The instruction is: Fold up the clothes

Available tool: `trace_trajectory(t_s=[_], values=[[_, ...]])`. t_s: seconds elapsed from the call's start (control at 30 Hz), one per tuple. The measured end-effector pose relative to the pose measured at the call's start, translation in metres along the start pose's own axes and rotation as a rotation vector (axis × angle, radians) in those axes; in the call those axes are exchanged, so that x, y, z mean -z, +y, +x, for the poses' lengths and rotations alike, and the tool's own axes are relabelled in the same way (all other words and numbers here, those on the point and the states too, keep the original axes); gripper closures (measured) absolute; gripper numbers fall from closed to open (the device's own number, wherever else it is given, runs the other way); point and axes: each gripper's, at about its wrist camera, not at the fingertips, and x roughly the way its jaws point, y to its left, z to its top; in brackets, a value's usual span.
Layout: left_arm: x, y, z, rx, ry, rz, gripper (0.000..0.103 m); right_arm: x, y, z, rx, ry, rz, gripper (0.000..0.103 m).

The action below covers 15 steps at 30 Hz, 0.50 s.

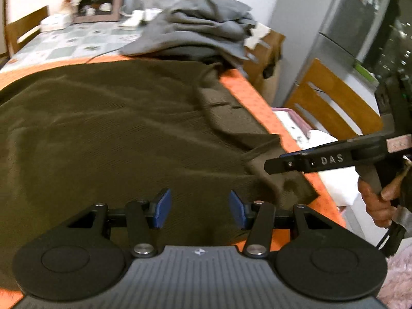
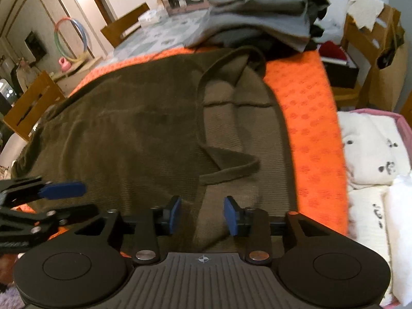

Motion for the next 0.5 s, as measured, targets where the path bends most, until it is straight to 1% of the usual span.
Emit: trace_trajectory(t_s=[0.1, 0.17, 0.2, 0.23, 0.27, 0.3, 0.37, 0.5], values=[[0.008, 0.008, -0.010, -0.026, 0.003, -0.017, 0.047, -0.004, 0.004, 0.015, 0.020, 0.026, -0.013, 0.062], [0.012, 0.010, -0.014, -0.041, 0.007, -0.023, 0.047, -0.005, 0.008, 0.023, 0.039, 0.046, -0.036, 0.066], [0.014, 0.011, -0.015, -0.046, 0.009, -0.028, 0.047, -0.005, 0.009, 0.027, 0.044, 0.058, -0.044, 0.075], [0.016, 0.012, -0.016, -0.052, 0.012, -0.031, 0.047, -0.005, 0.010, 0.031, 0.048, 0.070, -0.050, 0.089], [0.018, 0.013, -0.017, -0.057, 0.014, -0.035, 0.047, -0.003, 0.009, 0.032, 0.055, 0.072, -0.050, 0.096], [0.019, 0.014, -0.017, -0.061, 0.018, -0.037, 0.047, -0.001, 0.009, 0.034, 0.061, 0.073, -0.049, 0.100], [0.021, 0.015, -0.016, -0.067, 0.024, -0.040, 0.047, 0.003, 0.005, 0.026, 0.076, 0.045, -0.044, 0.100], [0.024, 0.014, -0.010, -0.074, 0.045, -0.038, 0.047, 0.008, -0.013, -0.013, 0.095, -0.056, 0.016, 0.100]])
